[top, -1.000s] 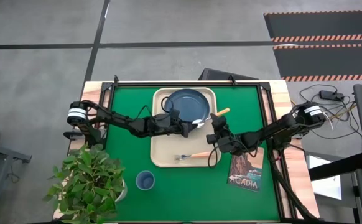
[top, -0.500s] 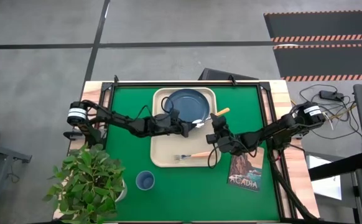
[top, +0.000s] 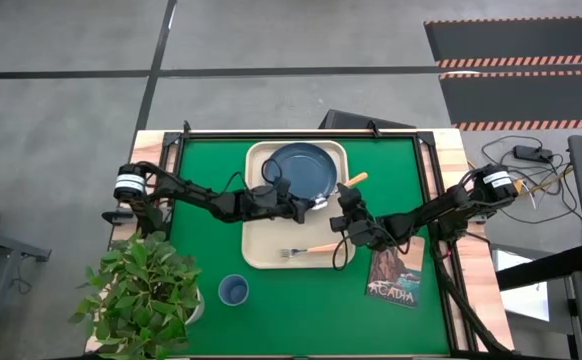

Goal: Pick and place plate/cup/fork/spoon on tray
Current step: Put the orange spoon on the white tray to the left side of the blue plate, then put the blue cup on the white tray to the top left of the orange spoon

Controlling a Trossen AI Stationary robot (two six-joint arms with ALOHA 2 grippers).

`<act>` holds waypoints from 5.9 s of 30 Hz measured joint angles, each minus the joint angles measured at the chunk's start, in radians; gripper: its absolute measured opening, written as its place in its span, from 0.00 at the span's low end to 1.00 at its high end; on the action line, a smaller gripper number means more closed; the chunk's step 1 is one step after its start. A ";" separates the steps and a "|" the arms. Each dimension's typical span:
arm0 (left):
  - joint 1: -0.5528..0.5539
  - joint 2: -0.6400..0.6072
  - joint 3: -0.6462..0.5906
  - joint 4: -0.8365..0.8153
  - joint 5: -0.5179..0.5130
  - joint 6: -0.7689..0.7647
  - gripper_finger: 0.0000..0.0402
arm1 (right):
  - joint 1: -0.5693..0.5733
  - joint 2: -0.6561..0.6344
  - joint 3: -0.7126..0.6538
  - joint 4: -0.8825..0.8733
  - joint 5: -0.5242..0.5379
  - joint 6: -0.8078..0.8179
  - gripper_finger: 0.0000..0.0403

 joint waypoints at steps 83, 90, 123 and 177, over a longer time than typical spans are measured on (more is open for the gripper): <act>-0.091 -0.310 -0.300 -0.268 -0.096 -0.068 0.00 | 0.009 -0.667 -0.004 -0.450 -0.720 1.208 0.36; -0.091 -0.198 -0.273 -0.269 -0.041 -0.120 0.00 | 0.009 -0.717 -0.022 -0.480 -0.719 1.221 0.36; -0.089 -0.130 -0.253 -0.262 0.014 -0.249 0.02 | 0.009 -0.721 -0.031 -0.479 -0.710 1.213 0.35; -0.087 -0.584 -0.272 -0.246 0.111 0.853 0.34 | 0.075 -0.580 -0.049 -0.456 -1.186 1.842 0.35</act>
